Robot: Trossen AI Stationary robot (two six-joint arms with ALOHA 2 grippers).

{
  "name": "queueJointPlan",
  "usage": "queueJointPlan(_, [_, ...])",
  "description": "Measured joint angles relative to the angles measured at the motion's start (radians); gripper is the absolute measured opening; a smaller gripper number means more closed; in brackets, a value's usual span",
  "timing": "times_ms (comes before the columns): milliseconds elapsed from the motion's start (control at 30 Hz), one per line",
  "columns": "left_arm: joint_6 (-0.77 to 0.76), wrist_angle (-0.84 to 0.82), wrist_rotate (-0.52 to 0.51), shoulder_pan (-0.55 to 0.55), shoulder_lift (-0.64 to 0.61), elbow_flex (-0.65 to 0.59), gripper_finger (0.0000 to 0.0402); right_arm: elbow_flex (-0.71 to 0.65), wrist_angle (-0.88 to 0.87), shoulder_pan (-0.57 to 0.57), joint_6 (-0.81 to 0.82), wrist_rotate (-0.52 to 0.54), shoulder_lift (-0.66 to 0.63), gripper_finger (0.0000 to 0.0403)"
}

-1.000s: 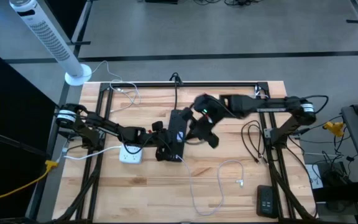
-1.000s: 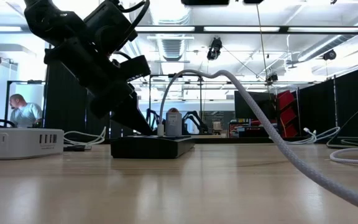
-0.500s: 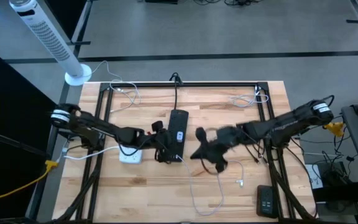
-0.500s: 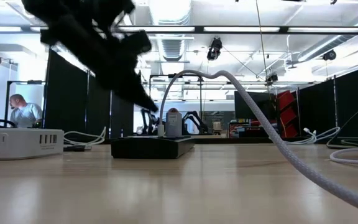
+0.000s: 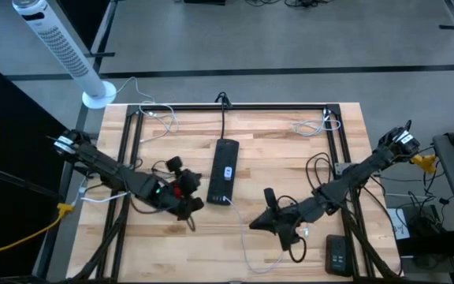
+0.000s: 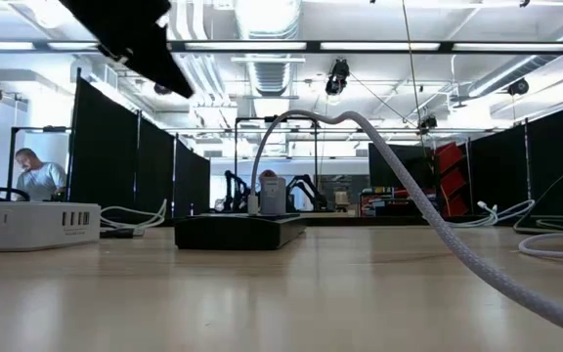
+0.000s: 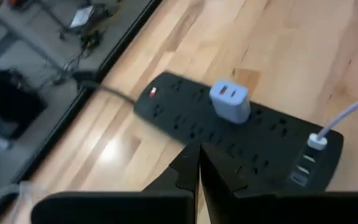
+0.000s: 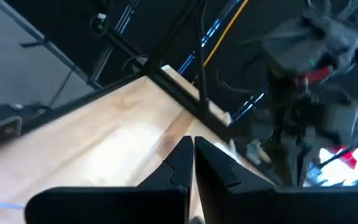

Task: Insert USB
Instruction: Insert the left black charger cable into the white outlet extension

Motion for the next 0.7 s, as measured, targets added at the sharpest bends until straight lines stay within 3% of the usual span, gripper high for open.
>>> queueJointPlan(167, [-0.141,-0.013,0.002,-0.014,0.001,-0.017,0.0,0.01,-0.055,0.047,-0.034,0.005,-0.047,0.0])
queueJointPlan(500, [-0.17,-0.014,-0.009,0.015,0.076,-0.059,0.0003,0.011,-0.055,0.152,-0.007,0.114,-0.209,0.0])
queueJointPlan(700, [-0.244,-0.023,0.003,0.08,0.115,-0.124,0.0056,0.012,-0.119,0.145,0.025,0.118,-0.225,0.0])
